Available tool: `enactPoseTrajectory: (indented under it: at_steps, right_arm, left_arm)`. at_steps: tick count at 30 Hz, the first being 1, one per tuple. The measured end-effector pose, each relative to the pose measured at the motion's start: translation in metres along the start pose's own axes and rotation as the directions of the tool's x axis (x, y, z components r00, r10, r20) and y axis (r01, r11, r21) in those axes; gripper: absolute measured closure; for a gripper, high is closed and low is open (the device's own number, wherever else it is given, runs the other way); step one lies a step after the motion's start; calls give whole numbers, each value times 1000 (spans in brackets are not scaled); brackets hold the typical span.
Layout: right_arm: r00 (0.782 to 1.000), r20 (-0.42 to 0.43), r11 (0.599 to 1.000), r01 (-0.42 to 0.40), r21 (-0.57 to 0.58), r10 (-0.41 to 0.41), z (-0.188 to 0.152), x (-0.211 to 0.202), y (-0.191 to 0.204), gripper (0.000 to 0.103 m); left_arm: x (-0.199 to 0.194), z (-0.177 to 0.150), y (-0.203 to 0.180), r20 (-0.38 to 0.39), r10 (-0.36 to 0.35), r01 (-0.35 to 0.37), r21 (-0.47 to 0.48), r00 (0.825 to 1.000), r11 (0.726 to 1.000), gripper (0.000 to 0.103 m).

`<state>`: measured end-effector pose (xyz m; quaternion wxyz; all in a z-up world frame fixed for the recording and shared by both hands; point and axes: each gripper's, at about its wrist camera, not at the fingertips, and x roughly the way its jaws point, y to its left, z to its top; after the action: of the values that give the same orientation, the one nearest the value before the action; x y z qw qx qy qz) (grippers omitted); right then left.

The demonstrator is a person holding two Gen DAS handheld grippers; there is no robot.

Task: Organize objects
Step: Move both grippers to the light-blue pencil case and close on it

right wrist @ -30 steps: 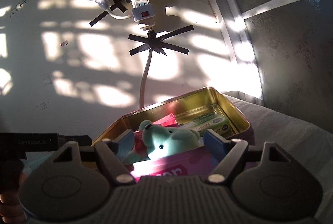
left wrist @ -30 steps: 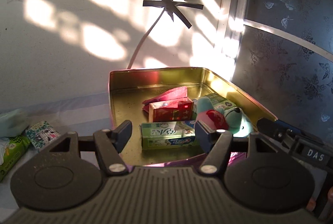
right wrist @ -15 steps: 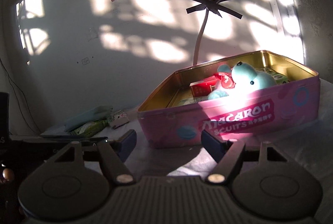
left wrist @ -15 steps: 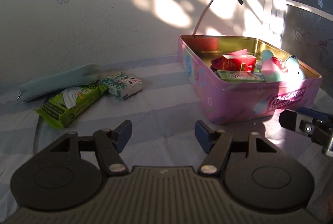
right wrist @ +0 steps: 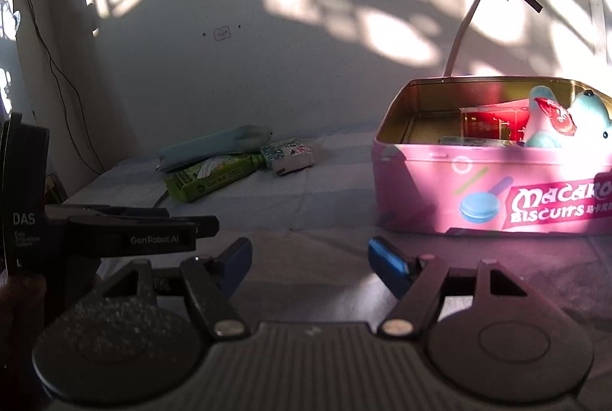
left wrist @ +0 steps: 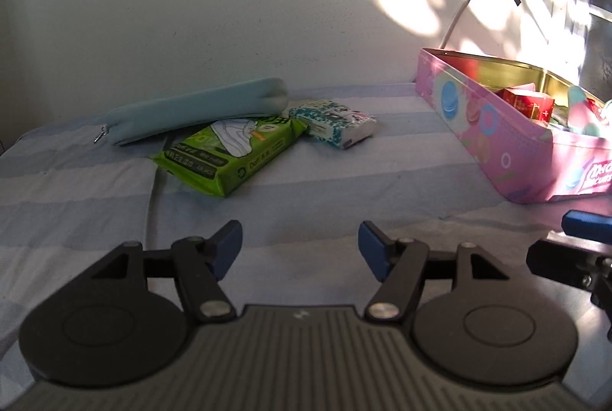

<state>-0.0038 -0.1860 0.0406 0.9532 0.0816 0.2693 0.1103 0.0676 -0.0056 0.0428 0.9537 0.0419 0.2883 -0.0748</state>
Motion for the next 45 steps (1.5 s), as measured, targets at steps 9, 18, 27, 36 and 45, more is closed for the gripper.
enactPoseTrajectory:
  at_steps: [9, 18, 27, 36, 45]
  right_arm:
    - [995, -70, 994, -74, -84, 68, 28, 47, 33, 36]
    - [981, -129, 989, -147, 16, 147, 83, 133, 61, 36]
    - [972, -201, 962, -67, 265, 123, 152, 261, 41, 32]
    - [928, -271, 924, -153, 350, 256, 150, 282, 40, 58]
    - [904, -206, 891, -288, 352, 374, 117, 173, 35, 74]
  left_arm:
    - [-1, 14, 63, 45, 95, -88, -130, 994, 988, 34]
    - [17, 7, 133, -47, 125, -133, -388, 991, 912, 33]
    - [19, 5, 135, -38, 124, -129, -402, 991, 907, 30]
    - [15, 7, 152, -30, 207, -197, -467, 978, 862, 30]
    - [2, 5, 176, 7, 262, -212, -564, 965, 798, 26]
